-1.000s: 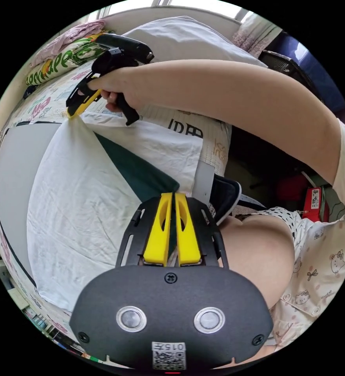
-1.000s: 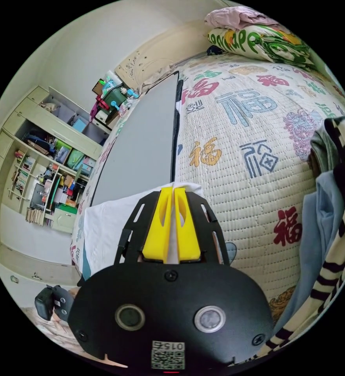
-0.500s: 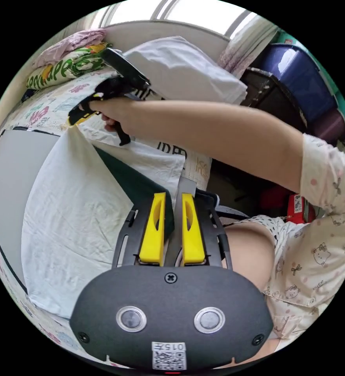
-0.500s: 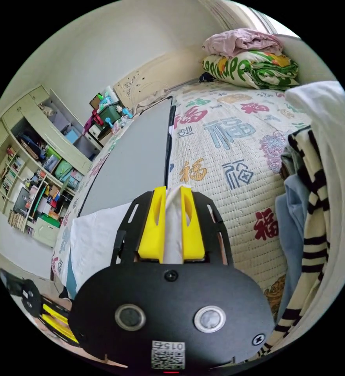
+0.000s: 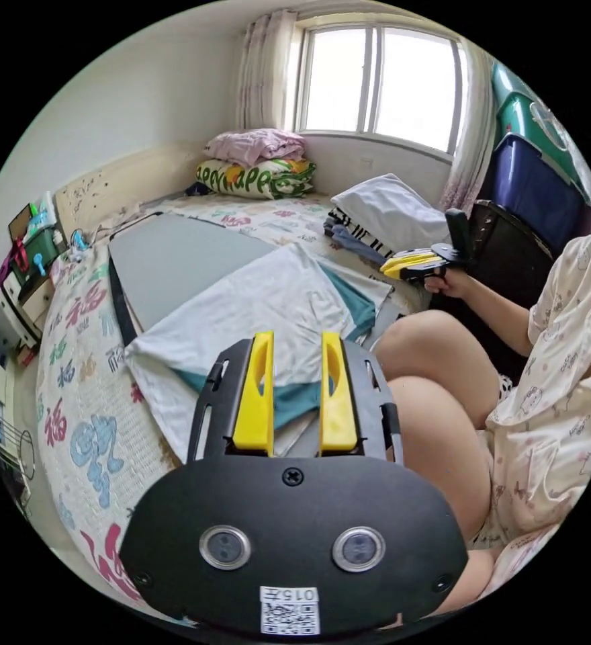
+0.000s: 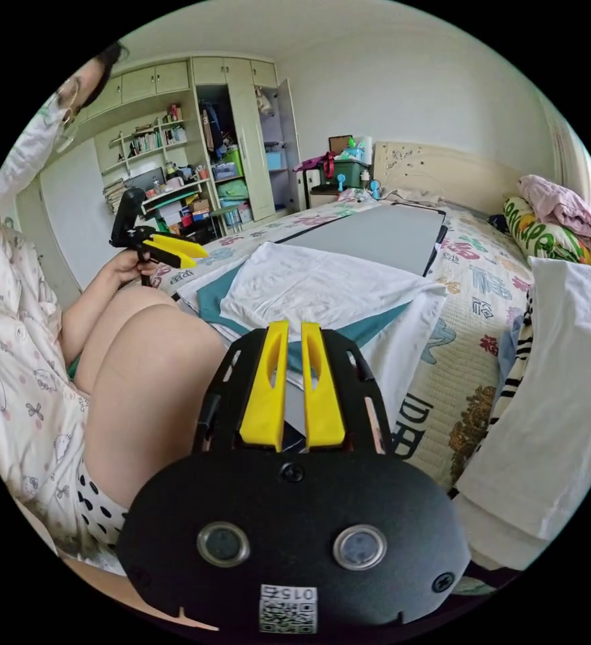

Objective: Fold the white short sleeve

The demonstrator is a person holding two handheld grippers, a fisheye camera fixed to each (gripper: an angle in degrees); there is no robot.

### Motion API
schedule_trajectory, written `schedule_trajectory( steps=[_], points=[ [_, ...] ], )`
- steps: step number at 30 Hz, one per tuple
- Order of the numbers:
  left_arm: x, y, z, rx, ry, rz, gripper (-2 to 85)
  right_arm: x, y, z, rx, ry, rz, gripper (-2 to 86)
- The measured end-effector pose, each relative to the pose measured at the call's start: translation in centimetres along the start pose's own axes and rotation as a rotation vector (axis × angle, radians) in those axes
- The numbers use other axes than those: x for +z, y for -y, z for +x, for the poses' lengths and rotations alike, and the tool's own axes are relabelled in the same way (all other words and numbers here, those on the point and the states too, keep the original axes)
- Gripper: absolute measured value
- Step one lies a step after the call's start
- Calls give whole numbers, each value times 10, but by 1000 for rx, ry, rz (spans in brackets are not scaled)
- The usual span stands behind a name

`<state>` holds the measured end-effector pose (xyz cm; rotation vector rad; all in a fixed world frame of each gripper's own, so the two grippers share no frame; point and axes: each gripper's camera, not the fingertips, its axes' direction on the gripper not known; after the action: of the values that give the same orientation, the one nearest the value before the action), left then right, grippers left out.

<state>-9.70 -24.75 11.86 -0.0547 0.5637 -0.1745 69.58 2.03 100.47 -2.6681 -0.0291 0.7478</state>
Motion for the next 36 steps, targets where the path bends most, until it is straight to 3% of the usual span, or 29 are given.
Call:
schedule_trajectory(
  steps=[7, 22, 36],
  points=[
    [61, -68, 0, 18, -58, -136, 90, 85, -73, 24, -118, 104, -193, 57],
    [146, -82, -23, 97, -160, -241, 100, 151, -208, 139, -150, 71, -243, 73],
    [200, -99, -25, 88, -197, -268, 60, 164, -265, 241, -119, 69, -259, -6]
  ],
)
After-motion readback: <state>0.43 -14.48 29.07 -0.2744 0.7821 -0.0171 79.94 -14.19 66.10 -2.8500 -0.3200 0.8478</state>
